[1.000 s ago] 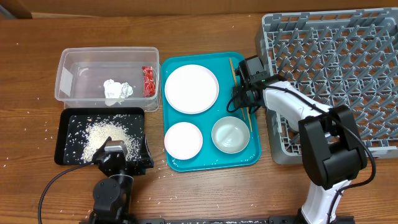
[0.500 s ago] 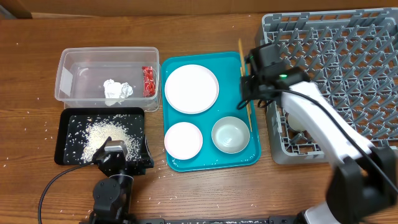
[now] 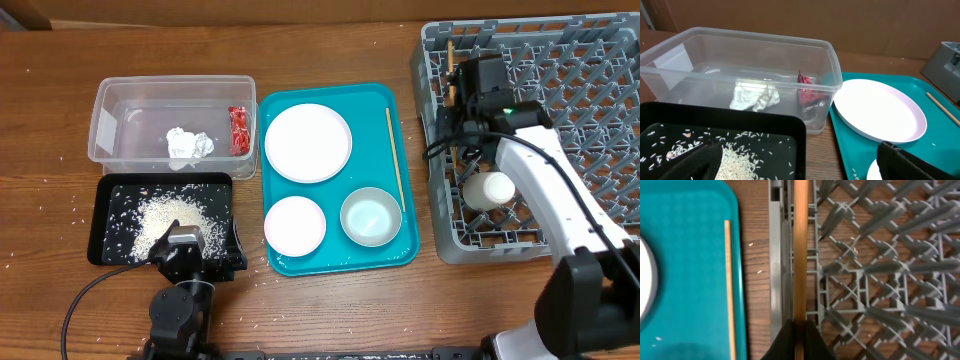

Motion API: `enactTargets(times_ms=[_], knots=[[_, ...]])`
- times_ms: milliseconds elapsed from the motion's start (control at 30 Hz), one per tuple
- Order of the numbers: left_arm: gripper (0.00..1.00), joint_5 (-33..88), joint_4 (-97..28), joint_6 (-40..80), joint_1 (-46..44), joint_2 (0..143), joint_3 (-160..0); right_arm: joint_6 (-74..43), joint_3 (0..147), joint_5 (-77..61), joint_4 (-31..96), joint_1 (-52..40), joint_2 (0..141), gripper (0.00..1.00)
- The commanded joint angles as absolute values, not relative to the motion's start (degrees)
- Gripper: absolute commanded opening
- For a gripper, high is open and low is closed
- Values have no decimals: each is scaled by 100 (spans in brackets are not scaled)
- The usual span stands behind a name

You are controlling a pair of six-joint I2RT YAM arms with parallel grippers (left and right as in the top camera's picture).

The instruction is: Sort waste into correct bins and load items into the dishwasher

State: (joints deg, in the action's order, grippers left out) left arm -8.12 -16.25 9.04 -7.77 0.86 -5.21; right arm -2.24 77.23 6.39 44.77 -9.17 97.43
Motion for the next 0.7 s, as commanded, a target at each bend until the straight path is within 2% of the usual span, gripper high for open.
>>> enactTargets(times_ms=[0,33,67,400,667], knots=[[100,-786,-1601,965,-735,27,-497,34,7699,711,4289,-1011,9863,24],[100,-786,-1601,963,-735,27,-497,25,7723,768,4276,-1041,9830,41],[100,-786,-1601,963,-735,27,-497,19,7765,797,4283,-1068,9806,45],[100,-788,-1601,963,-735,27,-497,-327,7870,-169,4445,-1796,9491,47],[100,-786,-1601,965,-735,27,-497,-585,7677,637,4007,-2364,10309,47]])
